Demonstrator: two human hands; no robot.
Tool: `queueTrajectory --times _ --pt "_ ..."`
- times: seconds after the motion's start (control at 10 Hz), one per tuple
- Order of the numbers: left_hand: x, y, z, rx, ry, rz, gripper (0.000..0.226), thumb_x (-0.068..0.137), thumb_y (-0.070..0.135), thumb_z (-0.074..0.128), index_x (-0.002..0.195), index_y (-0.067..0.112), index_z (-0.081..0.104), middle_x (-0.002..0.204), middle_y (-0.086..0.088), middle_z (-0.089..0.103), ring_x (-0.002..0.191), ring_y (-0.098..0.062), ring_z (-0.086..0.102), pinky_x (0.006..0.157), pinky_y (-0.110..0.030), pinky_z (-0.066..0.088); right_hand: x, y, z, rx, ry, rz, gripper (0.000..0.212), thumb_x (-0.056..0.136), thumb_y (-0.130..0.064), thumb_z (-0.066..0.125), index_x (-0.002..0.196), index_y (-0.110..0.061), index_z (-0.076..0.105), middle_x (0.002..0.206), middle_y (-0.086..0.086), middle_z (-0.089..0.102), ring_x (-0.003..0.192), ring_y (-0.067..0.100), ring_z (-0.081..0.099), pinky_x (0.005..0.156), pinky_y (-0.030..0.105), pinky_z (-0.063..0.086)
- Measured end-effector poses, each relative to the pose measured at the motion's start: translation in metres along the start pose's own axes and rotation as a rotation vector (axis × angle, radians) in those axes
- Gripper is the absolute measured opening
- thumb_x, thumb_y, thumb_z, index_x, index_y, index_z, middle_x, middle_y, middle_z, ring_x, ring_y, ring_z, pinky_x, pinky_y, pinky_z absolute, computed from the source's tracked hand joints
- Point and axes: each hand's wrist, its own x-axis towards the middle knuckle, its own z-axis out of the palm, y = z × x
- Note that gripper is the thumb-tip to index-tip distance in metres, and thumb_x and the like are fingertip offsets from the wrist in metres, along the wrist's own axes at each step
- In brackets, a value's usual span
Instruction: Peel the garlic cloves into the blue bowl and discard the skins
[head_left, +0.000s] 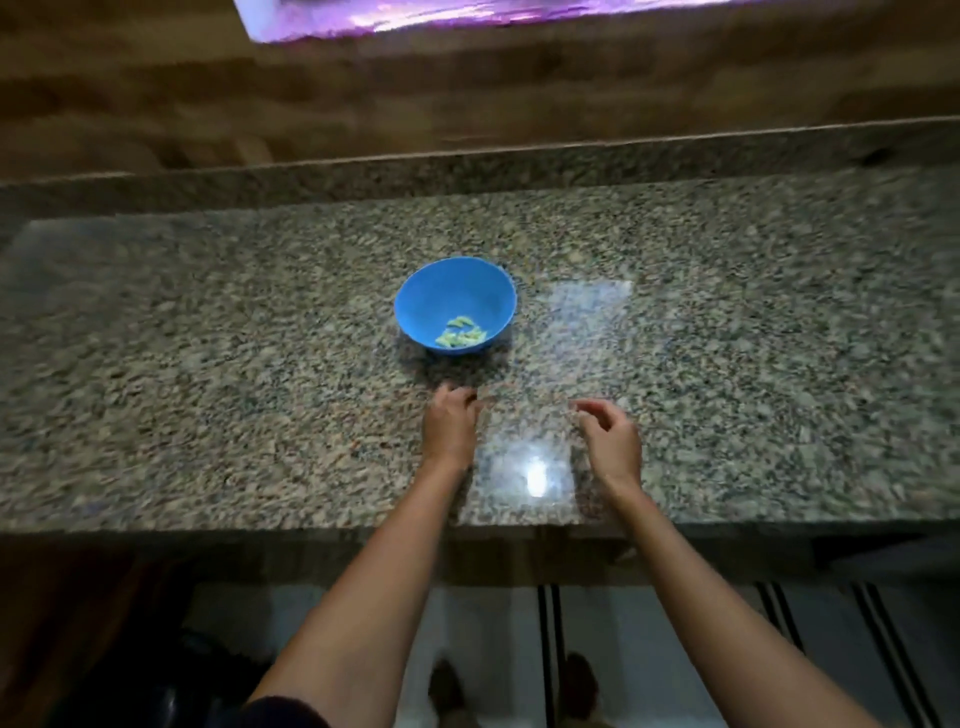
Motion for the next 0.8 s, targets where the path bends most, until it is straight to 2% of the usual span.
queueTrajectory --times 0.1,0.2,0.3,0.4,0.5,0.6,0.7,0.8 --pt "0.0 0.007 -0.01 -0.01 0.088 0.085 0.018 0.087 0.009 0.063 0.102 0.005 0.072 0.1 -0.013 0.07 0.094 -0.026 0.065 0.08 -0.029 0.046 0.009 -0.004 -0.003 0.026 -0.051 0.042 0.021 0.092 -0.008 0.052 0.108 -0.007 0.064 0.101 0.005 0.064 0.088 0.012 0.056 0.07 0.016 0.042" --pt "0.003 0.042 -0.033 -0.221 0.302 0.234 0.015 0.086 0.01 0.067 0.1 0.007 0.072 0.093 0.0 0.07 0.081 -0.009 0.064 0.075 -0.015 0.048 0.023 -0.012 -0.005 0.035 -0.12 0.079 0.02 0.093 -0.014 0.051 0.107 -0.011 0.065 0.099 0.002 0.064 0.087 0.013 0.057 0.078 0.027 0.046" --pt "0.049 0.06 -0.052 -0.282 0.348 0.078 0.011 0.084 0.009 0.068 0.094 0.005 0.073 0.091 -0.006 0.073 0.078 -0.01 0.064 0.067 -0.005 0.042 0.038 -0.024 -0.002 0.033 -0.186 0.099 0.019 0.093 -0.015 0.051 0.104 -0.011 0.066 0.104 0.002 0.064 0.092 0.015 0.057 0.081 0.029 0.046" --pt "0.091 0.05 -0.051 -0.135 0.191 -0.14 0.01 0.083 0.005 0.067 0.091 0.004 0.074 0.093 -0.01 0.073 0.087 -0.019 0.067 0.07 -0.014 0.042 0.051 -0.032 0.001 0.083 -0.18 0.151 0.019 0.092 -0.015 0.052 0.1 -0.01 0.068 0.104 0.003 0.065 0.097 0.017 0.058 0.084 0.03 0.045" --pt "0.109 0.039 -0.047 -0.029 0.073 -0.153 0.015 0.086 -0.001 0.061 0.093 0.004 0.074 0.099 -0.012 0.072 0.094 -0.022 0.066 0.082 -0.026 0.05 0.06 -0.033 0.004 0.095 -0.166 0.192 0.019 0.092 -0.017 0.054 0.099 -0.009 0.069 0.101 0.004 0.066 0.093 0.017 0.059 0.086 0.032 0.045" --pt "0.113 0.039 -0.055 -0.122 0.069 -0.154 0.022 0.087 -0.004 0.055 0.098 0.003 0.073 0.103 -0.011 0.071 0.098 -0.02 0.065 0.083 -0.023 0.048 0.062 -0.04 0.01 0.107 -0.137 0.205 0.019 0.09 -0.017 0.056 0.098 -0.006 0.069 0.104 0.009 0.068 0.099 0.023 0.06 0.089 0.036 0.046" --pt "0.107 0.037 -0.061 -0.183 0.107 -0.082 0.025 0.089 0.002 0.055 0.107 0.007 0.071 0.107 -0.008 0.071 0.101 -0.019 0.065 0.086 -0.021 0.045 0.057 -0.047 0.015 0.142 -0.176 0.224 0.021 0.091 -0.016 0.056 0.104 -0.005 0.067 0.109 0.009 0.066 0.102 0.022 0.058 0.082 0.03 0.042" --pt "0.112 0.063 -0.083 -0.171 0.192 0.091 0.032 0.092 0.013 0.055 0.124 0.015 0.062 0.121 -0.004 0.065 0.107 -0.018 0.063 0.088 -0.023 0.045 0.054 -0.088 0.015 0.147 -0.14 0.114 0.022 0.094 -0.017 0.05 0.109 -0.008 0.063 0.114 0.007 0.063 0.098 0.019 0.057 0.076 0.024 0.043"
